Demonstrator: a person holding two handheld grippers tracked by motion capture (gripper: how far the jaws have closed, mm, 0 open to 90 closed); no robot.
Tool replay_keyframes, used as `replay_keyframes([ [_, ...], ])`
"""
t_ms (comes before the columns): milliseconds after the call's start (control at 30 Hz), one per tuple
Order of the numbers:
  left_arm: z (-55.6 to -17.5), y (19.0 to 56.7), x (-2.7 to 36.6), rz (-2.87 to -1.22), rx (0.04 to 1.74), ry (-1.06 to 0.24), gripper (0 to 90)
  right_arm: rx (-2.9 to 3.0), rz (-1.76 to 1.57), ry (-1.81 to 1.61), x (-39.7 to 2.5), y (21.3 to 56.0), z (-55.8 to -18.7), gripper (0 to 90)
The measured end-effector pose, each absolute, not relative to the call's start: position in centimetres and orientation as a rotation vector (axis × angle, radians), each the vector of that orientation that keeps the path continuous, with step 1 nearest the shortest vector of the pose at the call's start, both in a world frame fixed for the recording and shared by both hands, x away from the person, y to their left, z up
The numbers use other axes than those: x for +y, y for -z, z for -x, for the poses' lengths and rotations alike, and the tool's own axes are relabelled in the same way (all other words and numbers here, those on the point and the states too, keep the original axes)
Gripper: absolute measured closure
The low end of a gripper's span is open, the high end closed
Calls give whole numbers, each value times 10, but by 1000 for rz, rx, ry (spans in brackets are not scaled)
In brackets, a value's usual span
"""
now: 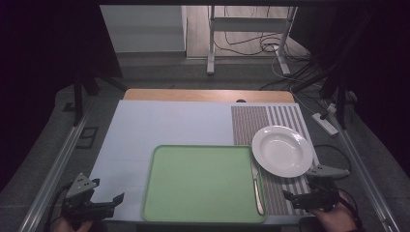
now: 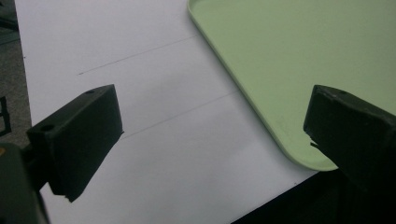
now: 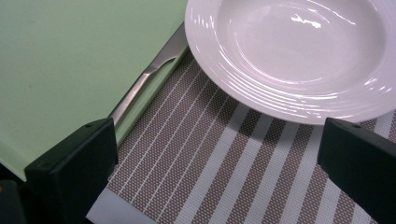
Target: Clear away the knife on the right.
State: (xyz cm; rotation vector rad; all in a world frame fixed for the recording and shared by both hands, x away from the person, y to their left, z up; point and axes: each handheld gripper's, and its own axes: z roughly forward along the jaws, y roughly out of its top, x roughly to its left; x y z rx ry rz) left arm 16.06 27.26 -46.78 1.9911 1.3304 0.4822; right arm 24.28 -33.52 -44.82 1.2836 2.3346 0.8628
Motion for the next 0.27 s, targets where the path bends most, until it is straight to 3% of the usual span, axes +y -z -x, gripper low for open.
replay_keyframes([
  [267, -161, 468, 272, -1994, 1331, -483, 43, 2339, -1304, -868, -339, 448, -241, 0],
])
